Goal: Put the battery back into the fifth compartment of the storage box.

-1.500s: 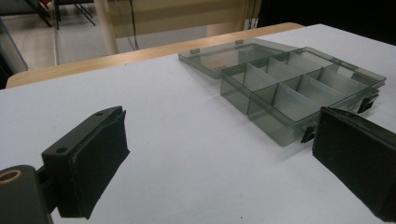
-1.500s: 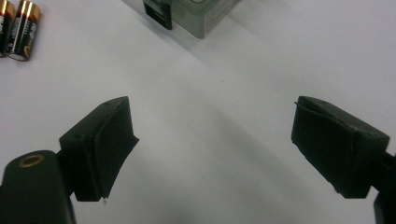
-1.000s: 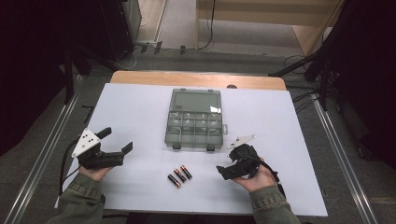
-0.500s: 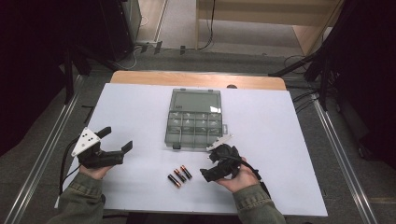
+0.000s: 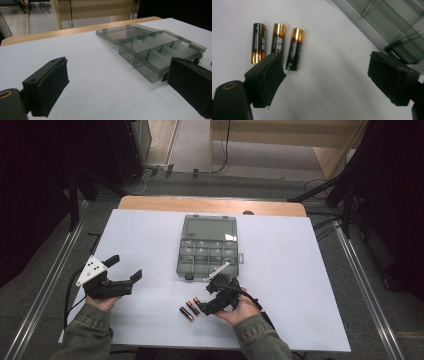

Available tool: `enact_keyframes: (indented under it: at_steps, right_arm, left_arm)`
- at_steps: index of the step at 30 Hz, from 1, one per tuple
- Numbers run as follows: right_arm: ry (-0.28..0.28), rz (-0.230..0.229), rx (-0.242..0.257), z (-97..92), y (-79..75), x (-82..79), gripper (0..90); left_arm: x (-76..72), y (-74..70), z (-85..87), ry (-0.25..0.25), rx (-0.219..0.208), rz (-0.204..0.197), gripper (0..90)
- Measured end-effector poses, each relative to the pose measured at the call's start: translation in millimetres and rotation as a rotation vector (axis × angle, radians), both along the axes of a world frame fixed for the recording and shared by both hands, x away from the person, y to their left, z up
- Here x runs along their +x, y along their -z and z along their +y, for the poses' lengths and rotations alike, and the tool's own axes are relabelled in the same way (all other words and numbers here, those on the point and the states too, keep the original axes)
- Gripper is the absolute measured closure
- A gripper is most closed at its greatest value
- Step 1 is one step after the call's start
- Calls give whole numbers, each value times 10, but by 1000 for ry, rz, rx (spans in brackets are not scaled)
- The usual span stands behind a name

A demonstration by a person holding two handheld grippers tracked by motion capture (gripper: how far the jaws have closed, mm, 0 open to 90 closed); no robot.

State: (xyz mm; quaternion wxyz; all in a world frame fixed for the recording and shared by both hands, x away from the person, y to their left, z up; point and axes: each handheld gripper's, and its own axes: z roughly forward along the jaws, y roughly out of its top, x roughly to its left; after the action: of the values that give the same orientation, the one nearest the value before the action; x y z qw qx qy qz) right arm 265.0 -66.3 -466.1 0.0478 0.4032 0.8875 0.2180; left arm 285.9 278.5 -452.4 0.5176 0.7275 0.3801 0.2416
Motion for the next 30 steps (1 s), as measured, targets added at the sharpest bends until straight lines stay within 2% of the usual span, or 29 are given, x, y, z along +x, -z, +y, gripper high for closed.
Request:
enact_keyframes:
  at_steps: [6, 12, 13, 14, 15, 16, 18, 20, 23, 30]
  right_arm:
    - [-22, 9, -38, 224, 40, 43, 205]
    - [-29, 14, -74, 313, 90, 61, 295]
    - [-32, 14, -76, 324, 101, 63, 330]
    - [-40, 16, -83, 339, 112, 64, 412]
    - [-40, 16, -83, 339, 112, 64, 412]
    - [-53, 25, -87, 350, 122, 59, 498]
    - [-54, 27, -90, 357, 124, 55, 529]
    - [-68, 32, -92, 376, 126, 40, 641]
    - [-70, 38, -99, 383, 129, 43, 713]
    - [-63, 60, -89, 373, 130, 60, 773]
  left_arm:
    - [3, 2, -5, 1, -2, 1, 36]
    - [5, 1, -8, 3, -8, -2, 37]
    - [6, 2, -9, 4, -7, -2, 37]
    - [7, 2, -10, 5, -6, -1, 36]
    - [7, 2, -9, 5, -5, -1, 36]
    - [7, 2, -10, 6, -5, -2, 36]
    - [7, 2, -10, 4, -5, -4, 36]
    - [7, 0, -4, 3, -5, -10, 36]
    - [2, -7, 3, -2, -4, -12, 36]
    - [-1, -9, 12, 0, -3, -15, 36]
